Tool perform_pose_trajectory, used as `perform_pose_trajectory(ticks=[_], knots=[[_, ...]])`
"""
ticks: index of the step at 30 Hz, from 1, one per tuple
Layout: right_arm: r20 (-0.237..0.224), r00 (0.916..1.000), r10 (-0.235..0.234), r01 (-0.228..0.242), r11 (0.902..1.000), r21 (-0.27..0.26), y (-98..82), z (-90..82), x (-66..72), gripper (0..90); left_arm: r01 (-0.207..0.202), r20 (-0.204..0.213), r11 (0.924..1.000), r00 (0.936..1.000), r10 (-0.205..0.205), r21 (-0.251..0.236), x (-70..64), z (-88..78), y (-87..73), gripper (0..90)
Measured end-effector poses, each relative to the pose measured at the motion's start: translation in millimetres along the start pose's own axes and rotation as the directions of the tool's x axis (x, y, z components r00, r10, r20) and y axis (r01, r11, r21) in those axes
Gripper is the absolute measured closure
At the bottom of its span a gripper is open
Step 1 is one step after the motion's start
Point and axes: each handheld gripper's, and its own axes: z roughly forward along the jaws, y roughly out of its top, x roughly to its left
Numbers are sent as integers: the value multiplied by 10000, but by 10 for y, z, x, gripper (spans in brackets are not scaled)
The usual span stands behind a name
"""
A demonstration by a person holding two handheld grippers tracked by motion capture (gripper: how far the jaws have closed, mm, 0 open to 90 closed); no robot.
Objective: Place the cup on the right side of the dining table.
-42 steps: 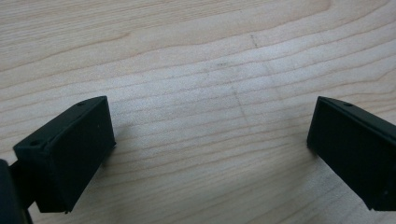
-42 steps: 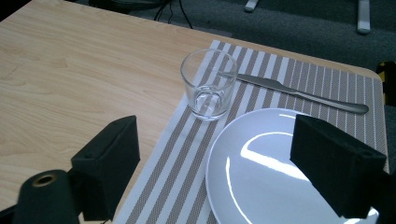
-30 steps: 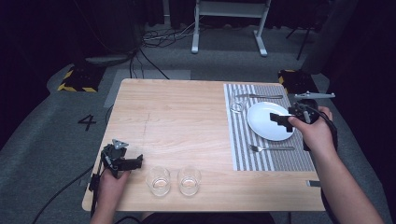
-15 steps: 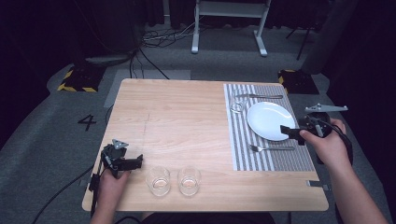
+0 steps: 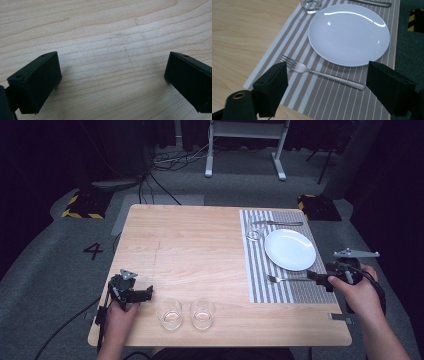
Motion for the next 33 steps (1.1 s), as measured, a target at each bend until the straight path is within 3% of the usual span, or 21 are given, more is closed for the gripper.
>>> perform_pose_trajectory(ticks=[17, 28, 33], knots=[[-229, 9982, 556, -549, 9980, 314, -600, 255, -8, 181, -12, -1, 10000, 10000, 12, -2, 0, 0, -1, 10], [-36, 9986, 528, -525, 9971, 543, -862, 440, 22, 184, 3, -23, 10000, 10000, -3, 3, -1, -1, -1, 10], [3, 9984, 567, -566, 9977, 370, -964, 526, 60, 184, 4, -24, 10000, 10000, -4, 2, -1, -1, -1, 9]])
